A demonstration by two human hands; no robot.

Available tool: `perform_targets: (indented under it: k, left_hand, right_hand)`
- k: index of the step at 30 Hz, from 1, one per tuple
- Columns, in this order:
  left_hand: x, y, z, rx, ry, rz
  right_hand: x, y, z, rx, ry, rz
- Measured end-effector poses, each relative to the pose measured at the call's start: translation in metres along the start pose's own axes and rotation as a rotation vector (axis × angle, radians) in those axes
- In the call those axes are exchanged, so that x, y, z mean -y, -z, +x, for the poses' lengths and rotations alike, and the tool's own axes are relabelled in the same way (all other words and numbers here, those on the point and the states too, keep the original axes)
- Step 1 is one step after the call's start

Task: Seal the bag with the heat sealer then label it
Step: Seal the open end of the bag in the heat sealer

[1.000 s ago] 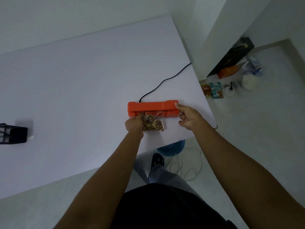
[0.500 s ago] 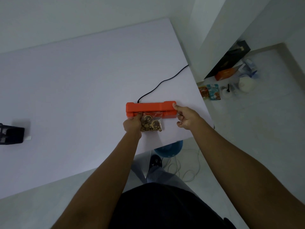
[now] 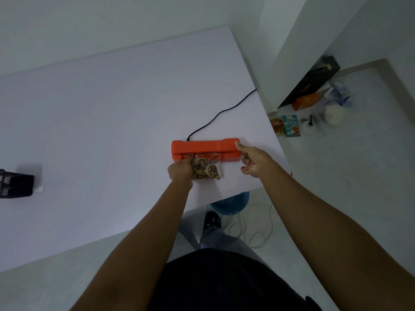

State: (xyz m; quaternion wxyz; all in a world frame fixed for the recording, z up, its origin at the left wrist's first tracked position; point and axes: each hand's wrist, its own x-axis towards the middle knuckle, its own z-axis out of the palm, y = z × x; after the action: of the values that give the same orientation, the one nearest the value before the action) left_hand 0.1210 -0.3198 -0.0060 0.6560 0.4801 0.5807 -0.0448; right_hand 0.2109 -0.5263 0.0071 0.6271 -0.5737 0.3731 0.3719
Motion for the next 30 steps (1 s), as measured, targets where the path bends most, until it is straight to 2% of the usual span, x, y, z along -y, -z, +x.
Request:
perform_targets:
  k: [12, 15, 21, 24, 30]
  left_hand:
    - [-0.001, 0.0, -0.004, -0.019, -0.015, 0.033]
    - [-0.004, 0.0, -0.005, -0.021, -0.02, 0.031]
    - [-0.008, -0.002, -0.007, -0.034, -0.01, 0.025]
    - [-0.009, -0.002, -0.008, -0.034, -0.004, 0.032]
    - [-0.008, -0.002, -0.009, -0.051, 0.005, 0.048]
  right_hand:
    - [-0.003, -0.004, -0.014, 0.001, 0.061, 0.014]
    - [-0.008, -0.007, -0.02, 0.011, 0.143, 0.028]
    - [-0.01, -0.016, -0.043, -0.027, 0.388, -0.15]
    - [0.005, -0.024, -0.069, 0.045, 0.505, -0.225]
    - [0.032, -0.042, -0.106, 0.376, 0.668, -0.276]
